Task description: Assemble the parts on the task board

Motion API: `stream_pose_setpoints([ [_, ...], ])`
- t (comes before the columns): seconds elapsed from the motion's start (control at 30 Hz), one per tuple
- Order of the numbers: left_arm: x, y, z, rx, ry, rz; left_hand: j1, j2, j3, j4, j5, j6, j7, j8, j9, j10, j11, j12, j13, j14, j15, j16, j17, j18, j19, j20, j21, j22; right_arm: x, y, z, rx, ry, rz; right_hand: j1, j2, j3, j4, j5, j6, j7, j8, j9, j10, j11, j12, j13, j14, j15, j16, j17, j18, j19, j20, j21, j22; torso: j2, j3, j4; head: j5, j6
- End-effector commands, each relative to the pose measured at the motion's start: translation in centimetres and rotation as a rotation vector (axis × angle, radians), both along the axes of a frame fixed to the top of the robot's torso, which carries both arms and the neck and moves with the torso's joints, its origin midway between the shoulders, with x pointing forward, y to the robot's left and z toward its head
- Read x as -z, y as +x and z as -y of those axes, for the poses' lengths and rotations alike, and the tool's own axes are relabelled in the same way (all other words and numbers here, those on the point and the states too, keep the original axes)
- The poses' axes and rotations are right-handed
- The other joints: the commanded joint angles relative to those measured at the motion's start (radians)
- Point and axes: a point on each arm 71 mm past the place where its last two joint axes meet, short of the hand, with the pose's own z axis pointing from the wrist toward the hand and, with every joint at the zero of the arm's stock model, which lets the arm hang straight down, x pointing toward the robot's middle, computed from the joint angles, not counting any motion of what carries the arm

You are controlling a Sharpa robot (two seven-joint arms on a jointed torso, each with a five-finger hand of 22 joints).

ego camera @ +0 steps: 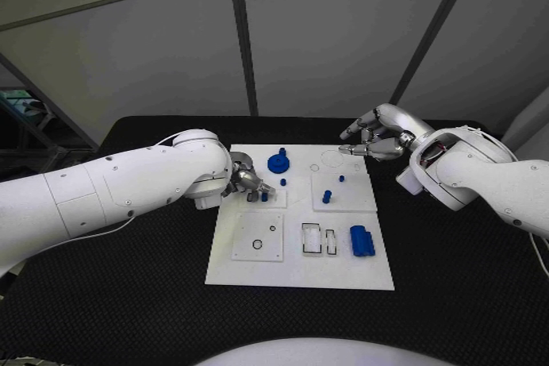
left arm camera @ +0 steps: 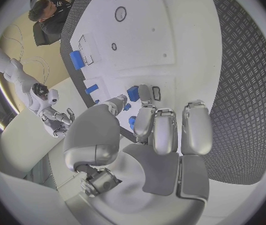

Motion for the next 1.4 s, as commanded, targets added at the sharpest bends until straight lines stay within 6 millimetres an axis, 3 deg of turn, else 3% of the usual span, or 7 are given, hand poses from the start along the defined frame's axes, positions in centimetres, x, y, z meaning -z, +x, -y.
stream_pose_setpoints([
  [0.03,-0.5,0.1,0.0,-0.014,-0.019,0.022,0.023,0.0,-0.03,0.015,0.001,0.003,0.003,0.004,-0.002,0.003,0.0,-0.001,-0.005,0.07,-0.006,0.001,0.117,-0.015,0.0,-0.002,-0.005,-0.005,0.0,0.1,0.0,-0.004,-0.002,-0.004,-0.008,-0.005,0.001,0.005,0.007,0.005,-0.001,0.005,0.001,-0.001,-0.005,-0.004,-0.002,0.041,-0.005,-0.007,0.012,0.017,-0.008,0.0,-0.005,-0.003,0.0,-0.0003,0.001,-0.003,0.008],
  [0.37,-2.9,0.9,-0.7,-0.051,-0.122,0.062,0.111,-0.026,-0.142,0.066,0.006,-0.033,0.016,-0.013,-0.017,-0.028,0.012,-0.035,-0.052,0.069,0.001,-0.001,0.114,-0.006,-0.027,0.004,-0.037,-0.044,0.2,0.5,0.3,0.003,0.001,-0.012,-0.008,-0.005,0.001,0.005,0.007,0.005,-0.001,0.005,0.001,-0.001,-0.005,-0.005,-0.003,0.041,-0.005,-0.007,0.011,0.018,-0.009,0.0,-0.006,-0.005,0.0,0.0008,0.0004,0.0,0.011],
  [0.57,-4.3,1.6,-2.5,-0.071,-0.133,0.062,0.181,-0.011,-0.173,0.061,0.005,-0.058,0.033,-0.045,-0.05,-0.052,0.025,-0.06,-0.086,0.068,0.012,-0.003,0.111,0.004,-0.054,0.013,-0.07,-0.083,0.2,0.6,0.4,0.006,0.0,-0.015,-0.007,-0.004,0.001,0.005,0.008,0.005,-0.002,0.006,0.001,-0.001,-0.006,-0.005,-0.004,0.04,-0.006,-0.008,0.01,0.018,-0.009,0.0,-0.008,-0.006,0.0,0.0025,0.0012,0.005,0.02],
  [0.67,-5.2,2.2,-3.9,-0.076,-0.109,0.045,0.221,-0.002,-0.161,0.057,0.004,-0.088,0.054,-0.089,-0.09,-0.073,0.042,-0.084,-0.118,0.063,0.025,-0.012,0.1,0.011,-0.078,0.023,-0.101,-0.12,0.3,0.6,0.4,0.007,0.0,-0.016,-0.007,-0.004,0.001,0.005,0.008,0.005,-0.002,0.006,0.001,-0.001,-0.006,-0.005,-0.004,0.04,-0.006,-0.008,0.01,0.018,-0.009,0.0,-0.008,-0.006,0.0,0.0013,0.001,0.006,0.022],
  [0.73,-5.7,2.8,-4.8,-0.09,-0.094,0.041,0.226,-0.007,-0.166,0.06,0.003,-0.096,0.064,-0.109,-0.112,-0.093,0.052,-0.105,-0.146,0.056,0.035,-0.026,0.083,0.018,-0.1,0.031,-0.127,-0.152,0.3,0.6,0.4,0.008,0.0,-0.017,-0.007,-0.004,0.001,0.005,0.008,0.005,-0.002,0.006,0.001,-0.001,-0.006,-0.005,-0.004,0.04,-0.006,-0.008,0.01,0.018,-0.009,0.0,-0.008,-0.006,0.0,0.0015,0.001,0.007,0.023],
  [0.97,-6.1,4.7,-6.5,-0.139,-0.049,0.052,0.211,-0.012,-0.209,0.065,0.002,-0.091,0.071,-0.122,-0.14,-0.101,0.058,-0.106,-0.152,0.053,0.041,-0.029,0.079,0.02,-0.102,0.041,-0.134,-0.154,0.3,0.6,0.3,0.006,0.0,-0.017,-0.007,-0.004,0.001,0.005,0.008,0.005,-0.002,0.006,0.001,-0.001,-0.006,-0.005,-0.004,0.04,-0.006,-0.008,0.01,0.018,-0.009,0.0,-0.008,-0.006,0.002,0.0009,-0.0016,0.017,0.027],
  [1.4,-4.9,6.3,-5.5,-0.126,-0.016,0.041,0.208,0.001,-0.224,0.066,0.003,-0.081,0.069,-0.12,-0.15,-0.1,0.058,-0.101,-0.149,0.052,0.041,-0.03,0.077,0.021,-0.102,0.043,-0.137,-0.156,0.3,0.6,-0.1,-0.003,0.002,-0.017,-0.005,-0.003,0.002,0.005,0.01,0.004,-0.002,0.006,0.001,0.0,-0.006,-0.005,-0.003,0.041,-0.006,-0.009,0.01,0.017,-0.008,-0.001,-0.008,-0.006,0.001,0.0002,-0.0005,0.016,0.022],
])
